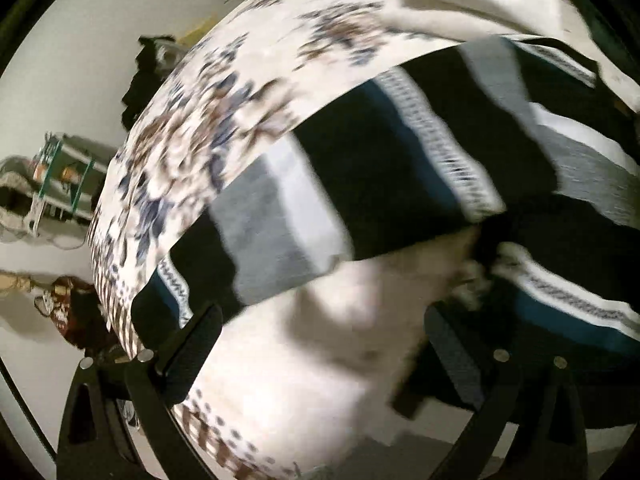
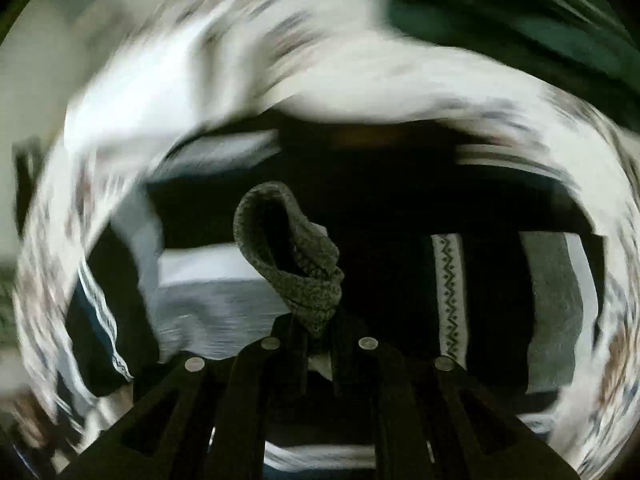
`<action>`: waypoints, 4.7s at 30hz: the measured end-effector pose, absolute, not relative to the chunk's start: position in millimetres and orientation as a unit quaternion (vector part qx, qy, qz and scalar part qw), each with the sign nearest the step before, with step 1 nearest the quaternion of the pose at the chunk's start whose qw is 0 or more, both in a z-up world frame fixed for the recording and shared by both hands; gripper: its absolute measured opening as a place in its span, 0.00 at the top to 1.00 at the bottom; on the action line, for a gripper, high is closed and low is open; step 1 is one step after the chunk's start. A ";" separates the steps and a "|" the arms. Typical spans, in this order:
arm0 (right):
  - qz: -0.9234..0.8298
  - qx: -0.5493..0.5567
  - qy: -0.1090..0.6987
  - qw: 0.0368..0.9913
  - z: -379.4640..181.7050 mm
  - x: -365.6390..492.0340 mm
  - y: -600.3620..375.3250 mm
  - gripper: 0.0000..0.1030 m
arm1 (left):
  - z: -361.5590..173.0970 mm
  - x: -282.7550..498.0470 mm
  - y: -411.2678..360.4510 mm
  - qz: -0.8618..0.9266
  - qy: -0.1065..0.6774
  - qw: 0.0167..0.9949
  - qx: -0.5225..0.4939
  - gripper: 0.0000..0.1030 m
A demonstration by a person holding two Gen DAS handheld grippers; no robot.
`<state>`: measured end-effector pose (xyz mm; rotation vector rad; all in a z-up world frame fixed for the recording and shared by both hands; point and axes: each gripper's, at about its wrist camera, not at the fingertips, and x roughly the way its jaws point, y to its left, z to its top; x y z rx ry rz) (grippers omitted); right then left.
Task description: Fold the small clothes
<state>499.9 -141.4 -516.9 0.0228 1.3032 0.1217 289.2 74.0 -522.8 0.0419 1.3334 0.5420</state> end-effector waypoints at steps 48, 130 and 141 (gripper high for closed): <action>-0.018 0.132 0.680 0.722 -548.5 418.1 -160.8 0.38 | -512.1 217.4 401.8 0.262 0.437 0.742 -0.436 0.91; 0.033 0.302 0.630 0.714 -493.1 437.0 -519.4 0.03 | -420.5 367.3 -148.6 0.083 0.468 0.876 -0.080 0.05; 0.113 0.351 0.664 0.650 -568.0 525.9 -394.6 0.47 | -461.6 314.7 -4.3 0.270 0.499 0.821 -0.057 0.05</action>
